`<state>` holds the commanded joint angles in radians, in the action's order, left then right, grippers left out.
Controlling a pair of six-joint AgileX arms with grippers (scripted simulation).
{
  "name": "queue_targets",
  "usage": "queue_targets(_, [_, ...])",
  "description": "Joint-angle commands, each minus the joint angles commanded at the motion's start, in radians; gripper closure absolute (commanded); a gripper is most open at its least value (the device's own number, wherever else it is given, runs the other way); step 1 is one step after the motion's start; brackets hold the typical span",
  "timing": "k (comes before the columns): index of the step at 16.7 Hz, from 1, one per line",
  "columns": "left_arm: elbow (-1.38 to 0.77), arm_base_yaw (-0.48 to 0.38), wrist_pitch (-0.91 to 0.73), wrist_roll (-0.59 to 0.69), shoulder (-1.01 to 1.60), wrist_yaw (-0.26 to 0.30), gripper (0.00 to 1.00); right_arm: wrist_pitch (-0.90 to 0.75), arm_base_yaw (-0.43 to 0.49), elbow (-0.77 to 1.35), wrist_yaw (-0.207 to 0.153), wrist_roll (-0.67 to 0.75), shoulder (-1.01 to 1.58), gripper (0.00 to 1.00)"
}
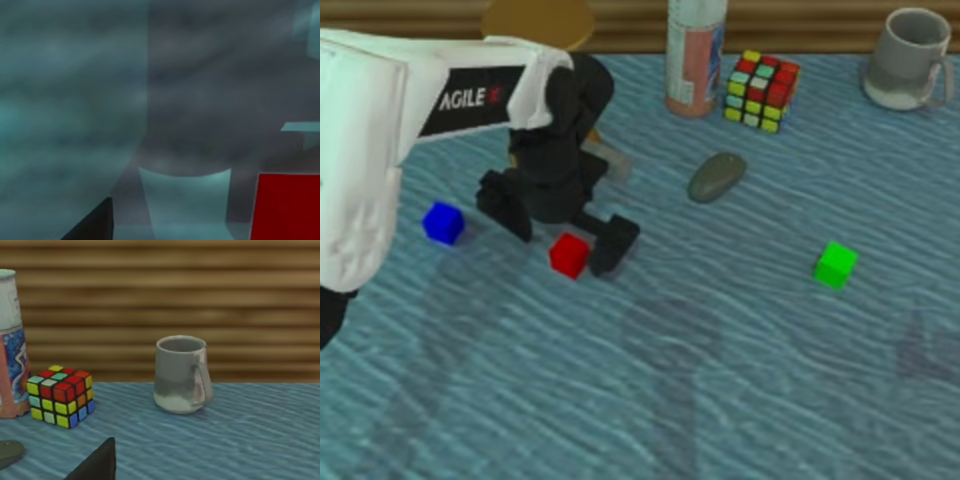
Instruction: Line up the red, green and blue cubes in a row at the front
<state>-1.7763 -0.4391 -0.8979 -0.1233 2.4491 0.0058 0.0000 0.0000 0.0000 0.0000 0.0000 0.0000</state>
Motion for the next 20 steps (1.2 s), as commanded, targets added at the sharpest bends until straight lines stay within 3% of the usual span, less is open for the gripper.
queue_targets(1, [0.000,0.000,0.000,0.000,0.000,0.000,0.00,0.000,0.000,0.000,0.000,0.000,0.000,0.00])
queue_targets(14, [0.000,0.000,0.000,0.000,0.000,0.000,0.98,0.000,0.000,0.000,0.000,0.000,0.000,0.00])
queue_targets(20, [0.000,0.000,0.000,0.000,0.000,0.000,1.00,0.000,0.000,0.000,0.000,0.000,0.000,0.00])
